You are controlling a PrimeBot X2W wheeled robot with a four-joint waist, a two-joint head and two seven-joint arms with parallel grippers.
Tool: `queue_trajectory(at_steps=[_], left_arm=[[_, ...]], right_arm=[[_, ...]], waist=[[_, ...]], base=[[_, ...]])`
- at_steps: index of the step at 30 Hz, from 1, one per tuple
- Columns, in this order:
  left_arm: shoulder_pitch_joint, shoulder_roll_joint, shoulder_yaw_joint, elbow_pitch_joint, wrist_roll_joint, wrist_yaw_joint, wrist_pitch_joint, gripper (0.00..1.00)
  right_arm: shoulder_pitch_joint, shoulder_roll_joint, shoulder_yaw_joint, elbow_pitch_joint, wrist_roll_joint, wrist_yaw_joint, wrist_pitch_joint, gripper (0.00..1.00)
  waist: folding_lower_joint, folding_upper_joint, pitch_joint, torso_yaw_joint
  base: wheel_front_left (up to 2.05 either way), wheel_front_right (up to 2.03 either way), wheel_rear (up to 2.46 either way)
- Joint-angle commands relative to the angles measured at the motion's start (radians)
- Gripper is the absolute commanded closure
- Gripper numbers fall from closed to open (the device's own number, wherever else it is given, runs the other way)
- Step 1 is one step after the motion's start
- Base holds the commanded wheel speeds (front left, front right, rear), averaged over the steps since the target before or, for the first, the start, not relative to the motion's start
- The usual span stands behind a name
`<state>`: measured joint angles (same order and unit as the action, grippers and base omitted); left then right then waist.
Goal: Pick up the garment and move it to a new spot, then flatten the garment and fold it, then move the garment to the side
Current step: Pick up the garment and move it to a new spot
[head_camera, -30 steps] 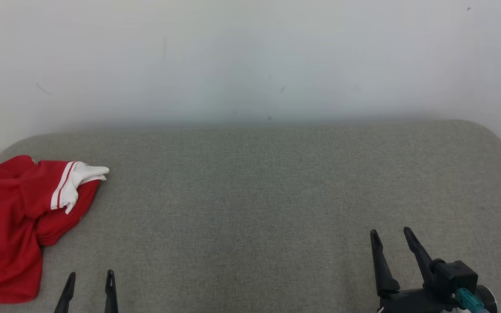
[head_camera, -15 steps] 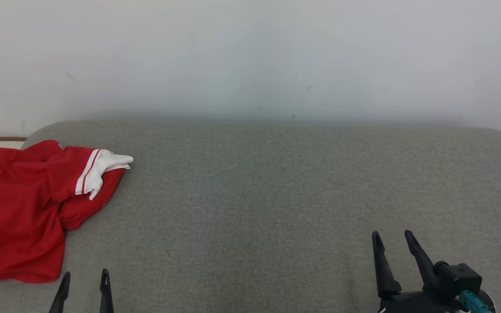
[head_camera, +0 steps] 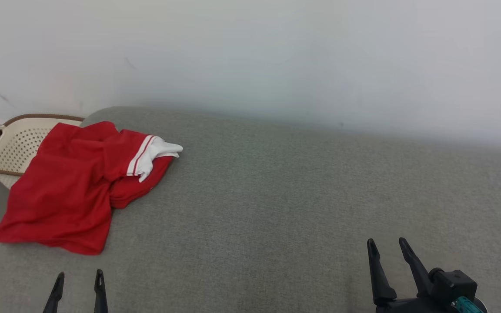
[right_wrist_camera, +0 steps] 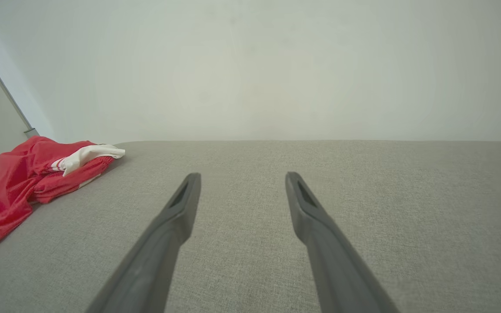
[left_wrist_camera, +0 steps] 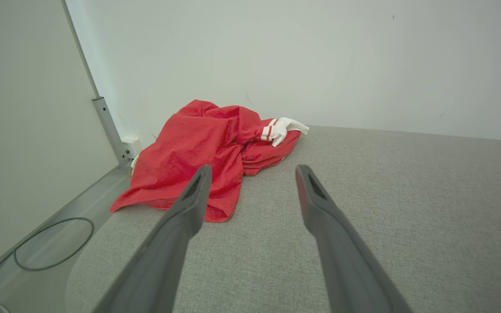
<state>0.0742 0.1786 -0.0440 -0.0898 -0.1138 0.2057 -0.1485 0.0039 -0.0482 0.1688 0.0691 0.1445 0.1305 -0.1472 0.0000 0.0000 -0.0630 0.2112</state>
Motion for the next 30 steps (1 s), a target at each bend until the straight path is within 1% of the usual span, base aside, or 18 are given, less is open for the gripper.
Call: queue_trajectory(at_steps=[1, 6, 17, 23, 30], left_arm=[[0.008, 0.007, 0.002, -0.005, 0.002, 0.005, 0.002, 0.00], [0.015, 0.012, 0.007, -0.012, 0.010, 0.017, 0.010, 0.00], [0.022, 0.025, 0.006, -0.025, -0.006, 0.017, 0.023, 0.00], [0.028, 0.028, 0.009, -0.028, -0.011, 0.023, 0.024, 0.00], [0.029, 0.029, 0.013, -0.031, -0.020, 0.027, 0.020, 0.00]], right_arm=[[0.002, -0.004, 0.003, 0.003, 0.006, 0.000, -0.005, 0.00], [-0.001, -0.004, 0.016, 0.016, 0.012, 0.000, -0.012, 0.00], [-0.006, -0.004, 0.038, 0.034, 0.025, 0.000, -0.029, 0.00], [-0.010, -0.004, 0.044, 0.042, 0.031, 0.000, -0.037, 0.00], [-0.012, -0.004, 0.053, 0.046, 0.033, 0.000, -0.037, 0.00]], waist=[[0.0000, 0.0000, -0.012, 0.045], [0.0000, 0.0000, -0.016, 0.087], [0.0000, 0.0000, -0.021, 0.165], [0.0000, 0.0000, -0.025, 0.185], [0.0000, 0.0000, -0.025, 0.182]], base=[[0.00, 0.00, 0.00], [0.00, 0.00, 0.00], [0.00, 0.00, 0.00], [0.00, 0.00, 0.00], [0.00, 0.00, 0.00]])
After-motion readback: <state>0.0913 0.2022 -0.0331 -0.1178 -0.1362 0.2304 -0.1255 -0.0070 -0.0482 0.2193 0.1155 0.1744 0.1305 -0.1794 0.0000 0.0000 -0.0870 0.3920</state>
